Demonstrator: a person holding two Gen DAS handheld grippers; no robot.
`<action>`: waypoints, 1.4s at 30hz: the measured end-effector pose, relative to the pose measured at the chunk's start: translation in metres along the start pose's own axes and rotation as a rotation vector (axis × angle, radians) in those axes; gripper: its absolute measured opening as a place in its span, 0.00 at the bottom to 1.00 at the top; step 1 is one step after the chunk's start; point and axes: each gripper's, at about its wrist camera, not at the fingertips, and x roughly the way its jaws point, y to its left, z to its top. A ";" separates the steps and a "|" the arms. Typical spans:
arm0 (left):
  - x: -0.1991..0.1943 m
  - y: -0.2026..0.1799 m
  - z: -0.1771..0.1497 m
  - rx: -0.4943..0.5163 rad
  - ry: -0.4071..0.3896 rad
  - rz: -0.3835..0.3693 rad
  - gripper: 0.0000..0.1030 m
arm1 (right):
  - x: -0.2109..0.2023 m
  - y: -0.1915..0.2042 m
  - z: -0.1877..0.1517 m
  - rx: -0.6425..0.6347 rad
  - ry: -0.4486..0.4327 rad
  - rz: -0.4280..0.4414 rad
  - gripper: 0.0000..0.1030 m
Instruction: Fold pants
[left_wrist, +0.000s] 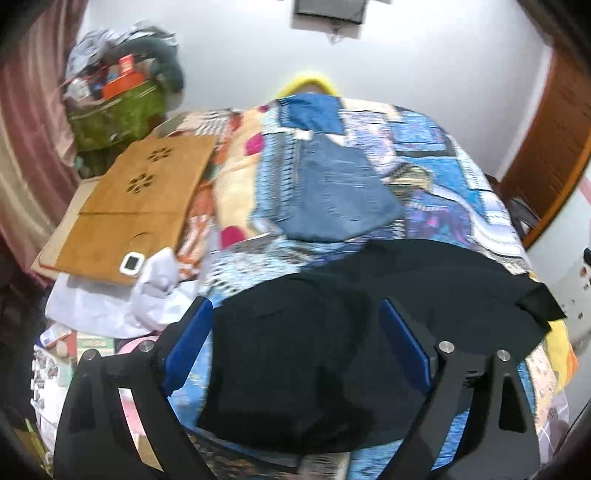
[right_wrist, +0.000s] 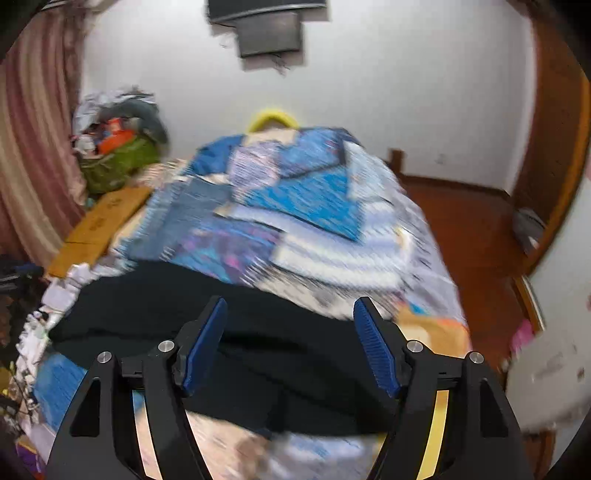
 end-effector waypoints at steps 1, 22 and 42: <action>0.005 0.010 0.000 -0.009 0.009 0.012 0.89 | 0.006 0.008 0.006 -0.013 0.000 0.012 0.66; 0.157 0.076 -0.035 -0.154 0.348 -0.129 0.89 | 0.207 0.191 0.036 -0.370 0.268 0.252 0.66; 0.137 0.071 -0.024 -0.088 0.217 -0.051 0.19 | 0.294 0.226 0.026 -0.413 0.483 0.296 0.12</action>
